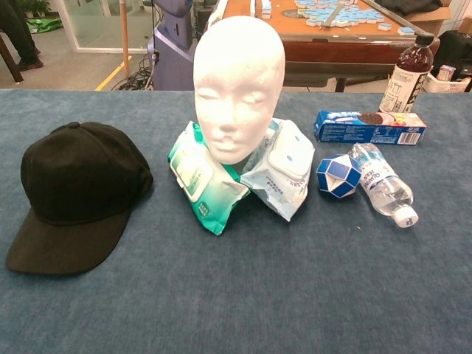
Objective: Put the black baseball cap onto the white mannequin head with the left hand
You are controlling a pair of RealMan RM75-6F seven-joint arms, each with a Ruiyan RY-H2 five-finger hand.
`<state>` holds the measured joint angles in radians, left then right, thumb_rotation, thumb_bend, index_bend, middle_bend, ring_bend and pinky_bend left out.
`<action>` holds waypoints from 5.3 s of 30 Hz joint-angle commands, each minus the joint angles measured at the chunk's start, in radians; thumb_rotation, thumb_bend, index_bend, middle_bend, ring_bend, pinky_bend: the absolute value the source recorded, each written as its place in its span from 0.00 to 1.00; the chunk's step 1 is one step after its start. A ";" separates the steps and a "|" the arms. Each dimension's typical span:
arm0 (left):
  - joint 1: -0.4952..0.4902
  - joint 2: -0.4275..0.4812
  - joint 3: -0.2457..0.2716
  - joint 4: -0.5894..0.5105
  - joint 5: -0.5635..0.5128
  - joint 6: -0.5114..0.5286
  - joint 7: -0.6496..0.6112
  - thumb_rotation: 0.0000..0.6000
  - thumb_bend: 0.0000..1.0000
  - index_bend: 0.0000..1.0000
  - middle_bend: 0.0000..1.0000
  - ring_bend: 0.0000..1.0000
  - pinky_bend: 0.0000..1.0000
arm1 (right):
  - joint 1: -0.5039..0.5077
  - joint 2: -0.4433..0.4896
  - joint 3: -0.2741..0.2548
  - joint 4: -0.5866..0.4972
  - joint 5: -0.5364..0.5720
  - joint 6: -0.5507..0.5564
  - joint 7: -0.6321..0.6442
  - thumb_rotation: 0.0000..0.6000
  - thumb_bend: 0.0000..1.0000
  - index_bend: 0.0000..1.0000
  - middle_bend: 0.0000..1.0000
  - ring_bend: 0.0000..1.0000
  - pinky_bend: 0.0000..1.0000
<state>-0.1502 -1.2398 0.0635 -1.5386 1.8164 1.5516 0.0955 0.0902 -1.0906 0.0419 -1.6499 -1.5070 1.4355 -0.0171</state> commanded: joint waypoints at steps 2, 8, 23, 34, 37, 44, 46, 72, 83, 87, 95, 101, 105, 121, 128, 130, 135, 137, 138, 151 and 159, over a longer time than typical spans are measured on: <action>-0.030 -0.012 0.009 -0.044 0.017 -0.059 0.056 1.00 0.32 0.42 0.50 0.43 0.61 | -0.004 0.006 -0.003 0.000 -0.007 0.007 0.011 1.00 0.00 0.18 0.26 0.12 0.20; -0.075 -0.044 -0.001 -0.091 -0.021 -0.167 0.109 1.00 0.78 0.41 0.50 0.43 0.64 | -0.011 0.015 0.000 0.003 -0.008 0.022 0.040 1.00 0.00 0.18 0.26 0.12 0.20; -0.169 -0.111 -0.051 -0.131 -0.183 -0.367 0.159 1.00 0.95 0.38 0.47 0.44 0.66 | -0.018 0.031 0.002 0.012 -0.007 0.028 0.088 1.00 0.00 0.18 0.26 0.12 0.20; -0.198 -0.125 -0.100 -0.100 -0.319 -0.414 0.186 1.00 0.95 0.33 0.41 0.41 0.65 | -0.012 0.030 0.002 0.011 0.000 0.012 0.081 1.00 0.00 0.18 0.26 0.12 0.20; -0.209 -0.129 -0.113 -0.073 -0.340 -0.418 0.200 1.00 0.95 0.32 0.39 0.39 0.65 | -0.012 0.029 0.002 0.010 0.002 0.010 0.080 1.00 0.00 0.18 0.26 0.12 0.20; -0.223 -0.146 -0.150 -0.014 -0.398 -0.403 0.234 1.00 0.95 0.30 0.38 0.37 0.62 | -0.010 0.028 0.004 0.009 0.006 0.005 0.076 1.00 0.00 0.18 0.26 0.12 0.20; -0.225 -0.153 -0.161 0.002 -0.412 -0.390 0.250 1.00 0.95 0.30 0.38 0.37 0.62 | -0.010 0.029 0.004 0.009 0.007 0.006 0.077 1.00 0.00 0.18 0.26 0.12 0.20; -0.151 -0.295 -0.066 0.206 -0.227 -0.162 0.207 1.00 0.12 0.39 0.51 0.41 0.62 | -0.014 0.031 0.003 0.009 0.004 0.011 0.082 1.00 0.00 0.18 0.26 0.12 0.20; -0.149 -0.363 -0.054 0.311 -0.205 -0.153 0.186 1.00 0.02 0.39 0.58 0.40 0.62 | -0.014 0.032 0.004 0.009 0.006 0.008 0.082 1.00 0.00 0.18 0.26 0.12 0.20; -0.148 -0.377 -0.049 0.331 -0.205 -0.158 0.186 1.00 0.02 0.39 0.60 0.40 0.61 | -0.014 0.033 0.004 0.010 0.005 0.010 0.085 1.00 0.00 0.18 0.26 0.12 0.20; -0.144 -0.423 -0.053 0.407 -0.201 -0.143 0.193 1.00 0.02 0.40 0.62 0.41 0.61 | -0.015 0.034 0.003 0.010 0.003 0.010 0.088 1.00 0.00 0.18 0.26 0.12 0.20; -0.144 -0.474 -0.061 0.499 -0.205 -0.134 0.168 1.00 0.02 0.40 0.62 0.41 0.61 | -0.015 0.034 0.003 0.011 0.004 0.010 0.090 1.00 0.00 0.18 0.26 0.12 0.20; -0.148 -0.497 -0.070 0.544 -0.212 -0.133 0.139 1.00 0.02 0.40 0.62 0.41 0.61 | -0.015 0.034 0.004 0.011 0.004 0.010 0.091 1.00 0.00 0.18 0.27 0.13 0.20; -0.165 -0.550 -0.139 0.698 -0.195 0.033 -0.007 1.00 0.02 0.41 0.60 0.41 0.61 | -0.015 0.033 0.002 0.010 0.003 0.010 0.086 1.00 0.00 0.18 0.27 0.13 0.20; -0.190 -0.523 -0.176 0.688 -0.188 0.092 0.000 1.00 0.02 0.41 0.57 0.39 0.61 | -0.016 0.033 0.003 0.009 0.003 0.011 0.085 1.00 0.00 0.18 0.27 0.13 0.20; -0.197 -0.508 -0.184 0.669 -0.190 0.095 0.009 1.00 0.02 0.41 0.57 0.39 0.61 | -0.016 0.033 0.002 0.010 0.003 0.011 0.086 1.00 0.00 0.18 0.27 0.13 0.20; -0.210 -0.477 -0.200 0.619 -0.208 0.076 0.036 1.00 0.02 0.44 0.57 0.40 0.61 | -0.017 0.034 0.003 0.010 0.003 0.012 0.087 1.00 0.00 0.18 0.27 0.13 0.20; -0.215 -0.466 -0.206 0.597 -0.220 0.059 0.053 1.00 0.02 0.44 0.57 0.40 0.61 | -0.017 0.034 0.003 0.010 0.004 0.012 0.088 1.00 0.00 0.18 0.27 0.13 0.20; -0.218 -0.462 -0.212 0.590 -0.228 0.052 0.072 1.00 0.02 0.45 0.57 0.40 0.61 | -0.017 0.034 0.003 0.010 0.003 0.013 0.088 1.00 0.00 0.18 0.27 0.13 0.20; -0.248 -0.414 -0.220 0.529 -0.266 -0.031 0.052 1.00 0.12 0.46 0.57 0.40 0.61 | -0.019 0.036 0.004 0.010 0.004 0.016 0.095 1.00 0.00 0.18 0.27 0.13 0.20; -0.261 -0.402 -0.221 0.524 -0.274 -0.049 0.027 1.00 0.31 0.51 0.58 0.43 0.62 | -0.019 0.037 0.005 0.011 0.005 0.014 0.096 1.00 0.00 0.18 0.27 0.13 0.20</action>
<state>-0.4111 -1.6417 -0.1579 -1.0149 1.5422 1.5017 0.1224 0.0713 -1.0540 0.0468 -1.6391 -1.5016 1.4500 0.0789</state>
